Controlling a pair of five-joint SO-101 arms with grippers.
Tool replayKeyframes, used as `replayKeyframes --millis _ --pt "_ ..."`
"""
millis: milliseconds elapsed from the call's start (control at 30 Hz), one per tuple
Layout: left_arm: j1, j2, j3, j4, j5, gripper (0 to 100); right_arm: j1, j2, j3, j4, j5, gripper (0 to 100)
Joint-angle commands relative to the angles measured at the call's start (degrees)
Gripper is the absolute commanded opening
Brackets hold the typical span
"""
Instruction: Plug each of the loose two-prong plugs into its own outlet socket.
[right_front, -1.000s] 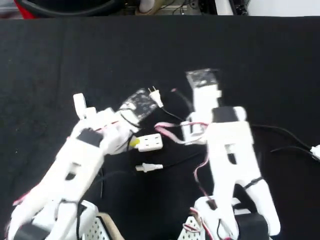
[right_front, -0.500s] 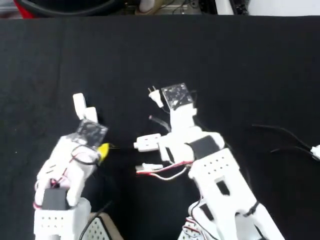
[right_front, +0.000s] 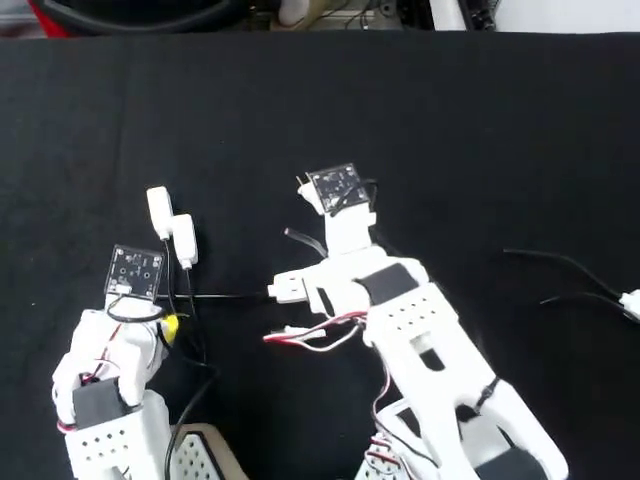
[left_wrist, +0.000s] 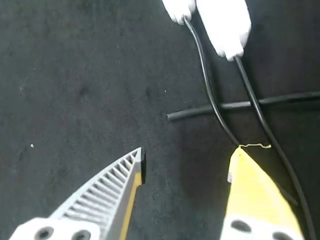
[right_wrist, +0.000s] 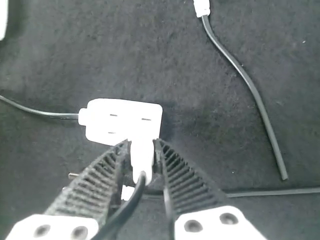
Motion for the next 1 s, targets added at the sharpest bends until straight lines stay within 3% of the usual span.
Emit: replayKeyframes --millis 0,333,567,967 --pt "-0.75 -0.44 -0.22 0.70 -0.35 27 -1.32 2.95 -1.45 -1.93 -0.44 1.1" --pt "-0.75 -0.44 -0.22 0.79 -0.35 27 -3.34 9.89 -4.35 -1.76 -2.29 1.1" --pt "-0.75 -0.44 -0.13 0.88 -0.35 27 1.76 10.59 -6.46 -1.67 -2.11 1.1" --pt "-0.66 -0.44 0.57 0.79 -3.34 27 2.55 10.59 -10.59 0.79 -2.11 1.1"
